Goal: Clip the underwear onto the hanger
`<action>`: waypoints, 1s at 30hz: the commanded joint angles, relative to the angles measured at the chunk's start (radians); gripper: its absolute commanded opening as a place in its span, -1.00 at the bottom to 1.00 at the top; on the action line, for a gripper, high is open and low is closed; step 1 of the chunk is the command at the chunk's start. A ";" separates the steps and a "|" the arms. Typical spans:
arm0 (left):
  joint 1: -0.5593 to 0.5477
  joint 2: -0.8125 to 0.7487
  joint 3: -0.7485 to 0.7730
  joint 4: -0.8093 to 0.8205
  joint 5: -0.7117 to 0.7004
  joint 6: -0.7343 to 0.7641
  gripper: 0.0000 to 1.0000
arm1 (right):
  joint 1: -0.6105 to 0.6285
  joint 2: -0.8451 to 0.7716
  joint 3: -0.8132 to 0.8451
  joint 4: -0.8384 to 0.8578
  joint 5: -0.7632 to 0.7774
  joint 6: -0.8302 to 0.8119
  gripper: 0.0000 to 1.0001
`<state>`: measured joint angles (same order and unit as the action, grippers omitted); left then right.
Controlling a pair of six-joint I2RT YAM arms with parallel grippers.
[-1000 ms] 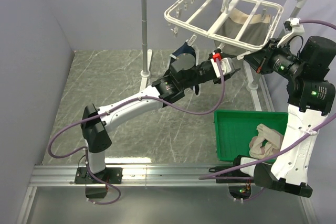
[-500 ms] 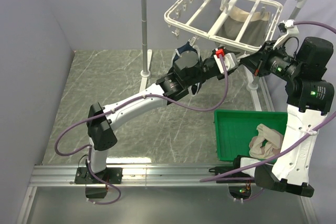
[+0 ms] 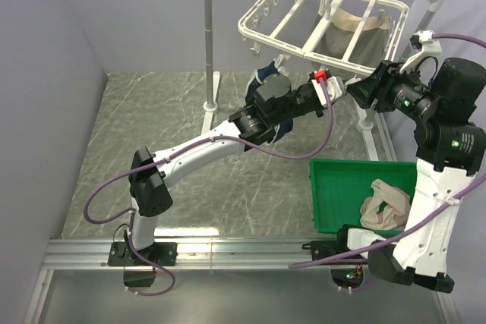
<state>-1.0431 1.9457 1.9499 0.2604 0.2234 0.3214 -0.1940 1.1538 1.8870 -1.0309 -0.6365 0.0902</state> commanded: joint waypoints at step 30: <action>0.000 -0.079 -0.042 0.073 0.079 -0.097 -0.99 | -0.007 -0.042 -0.160 0.284 0.017 0.281 0.04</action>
<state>-1.0412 1.9255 1.9102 0.2955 0.2726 0.2455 -0.1970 1.1027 1.7199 -0.8249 -0.5911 0.3542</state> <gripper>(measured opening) 0.209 0.548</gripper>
